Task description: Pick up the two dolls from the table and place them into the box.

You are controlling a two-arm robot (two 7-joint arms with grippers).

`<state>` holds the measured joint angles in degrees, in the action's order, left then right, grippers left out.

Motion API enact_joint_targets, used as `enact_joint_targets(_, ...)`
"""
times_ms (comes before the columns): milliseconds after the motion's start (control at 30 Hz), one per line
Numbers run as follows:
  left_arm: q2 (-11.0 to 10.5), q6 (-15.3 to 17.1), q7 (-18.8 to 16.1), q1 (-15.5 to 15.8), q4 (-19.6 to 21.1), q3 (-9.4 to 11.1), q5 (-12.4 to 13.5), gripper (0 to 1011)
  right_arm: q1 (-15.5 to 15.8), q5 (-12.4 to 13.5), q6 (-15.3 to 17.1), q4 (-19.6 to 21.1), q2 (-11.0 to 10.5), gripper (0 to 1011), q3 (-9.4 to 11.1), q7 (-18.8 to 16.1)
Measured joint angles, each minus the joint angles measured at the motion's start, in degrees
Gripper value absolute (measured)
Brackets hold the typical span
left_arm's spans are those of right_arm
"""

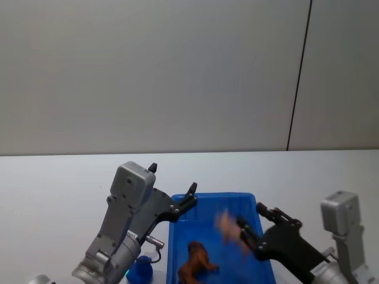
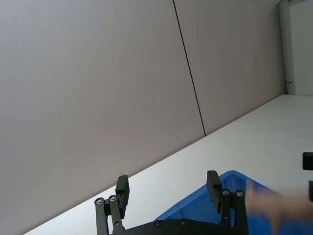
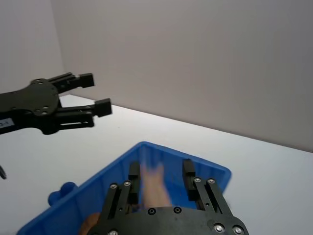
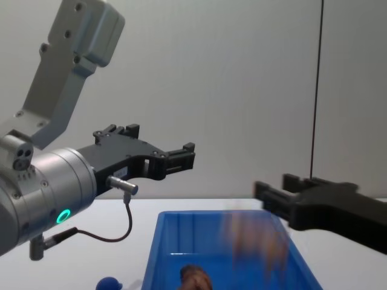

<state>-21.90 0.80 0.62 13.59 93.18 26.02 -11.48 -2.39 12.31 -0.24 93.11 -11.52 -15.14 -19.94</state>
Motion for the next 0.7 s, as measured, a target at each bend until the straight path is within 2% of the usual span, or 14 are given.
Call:
enact_joint_targets(67,0.0,0.0,0.0,0.0,0.0,0.0,0.0,1001,-0.7,-0.1,-0.2,-0.8,0.5,558,-0.3,-0.9)
enact_joint_targets(200,0.0,0.0,0.0,0.0,0.0,0.0,0.0,1001,-2.4,-0.6,-0.4,-2.6,1.5,657,-0.8,-2.7)
enact_joint_targets(267,0.0,0.0,0.0,0.0,0.0,0.0,0.0,1001,-2.9,-0.7,-0.4,-3.0,1.7,740,-0.9,-3.0)
enact_joint_targets(333,0.0,0.0,0.0,0.0,0.0,0.0,0.0,1002,-3.5,-1.0,-0.4,-3.7,2.1,768,-1.1,-3.0)
enact_joint_targets(367,0.0,0.0,0.0,0.0,0.0,0.0,0.0,1001,-3.5,-1.0,-0.4,-3.7,2.1,813,-1.1,-3.0)
enact_joint_targets(600,0.0,0.0,0.0,0.0,0.0,0.0,0.0,1001,-3.7,-1.5,-0.4,-4.2,2.4,1001,-1.1,-0.8)
enact_joint_targets(700,0.0,0.0,0.0,0.0,0.0,0.0,0.0,1001,-3.5,-1.6,-0.4,-4.0,2.2,1001,-1.0,0.4)
